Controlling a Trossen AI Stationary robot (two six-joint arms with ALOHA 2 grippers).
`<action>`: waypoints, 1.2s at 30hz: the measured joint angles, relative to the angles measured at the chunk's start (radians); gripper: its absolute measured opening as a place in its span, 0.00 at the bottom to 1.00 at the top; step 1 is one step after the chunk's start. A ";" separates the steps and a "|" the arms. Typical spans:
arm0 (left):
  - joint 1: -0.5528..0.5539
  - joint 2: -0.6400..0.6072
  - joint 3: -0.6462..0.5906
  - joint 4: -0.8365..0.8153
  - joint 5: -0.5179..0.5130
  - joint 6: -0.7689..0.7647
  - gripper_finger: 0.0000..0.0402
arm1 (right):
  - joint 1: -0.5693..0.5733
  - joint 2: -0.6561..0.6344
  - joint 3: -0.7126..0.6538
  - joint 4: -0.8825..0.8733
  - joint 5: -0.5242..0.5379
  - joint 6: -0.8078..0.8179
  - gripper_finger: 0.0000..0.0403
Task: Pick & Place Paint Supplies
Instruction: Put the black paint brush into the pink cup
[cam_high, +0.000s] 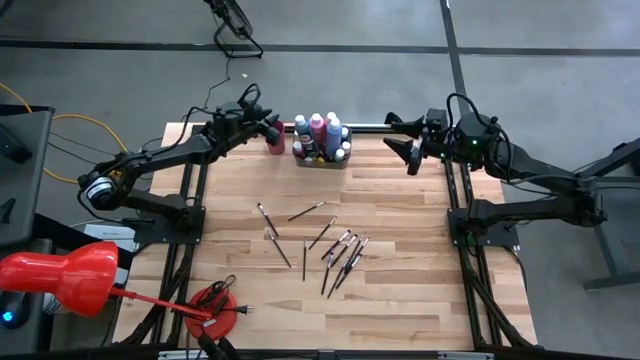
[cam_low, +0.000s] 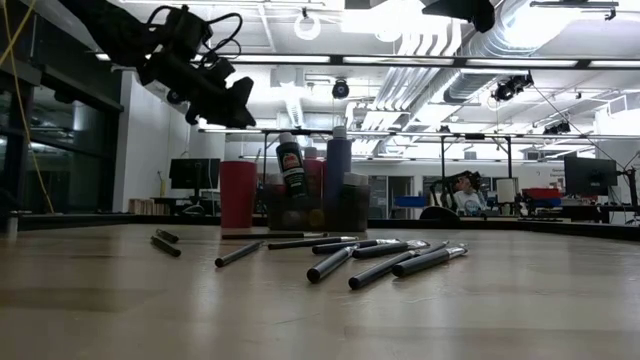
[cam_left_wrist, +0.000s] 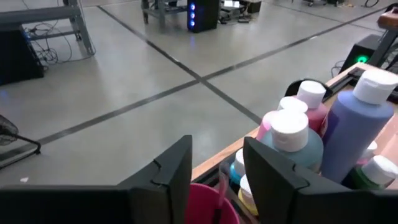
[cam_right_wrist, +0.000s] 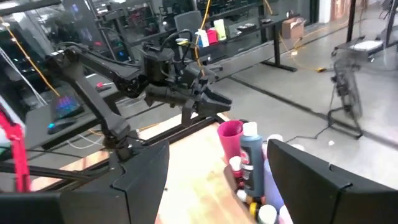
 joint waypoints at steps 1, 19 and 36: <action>0.000 -0.009 0.000 0.001 0.005 0.000 0.36 | 0.000 0.000 0.000 -0.010 -0.010 0.019 0.66; 0.000 -0.138 0.000 0.011 0.424 0.132 0.38 | 0.139 0.108 -0.034 -0.559 0.038 0.919 0.66; -0.001 -0.146 0.001 0.010 0.794 0.169 0.38 | 0.510 0.533 -0.050 -0.481 0.195 1.678 0.66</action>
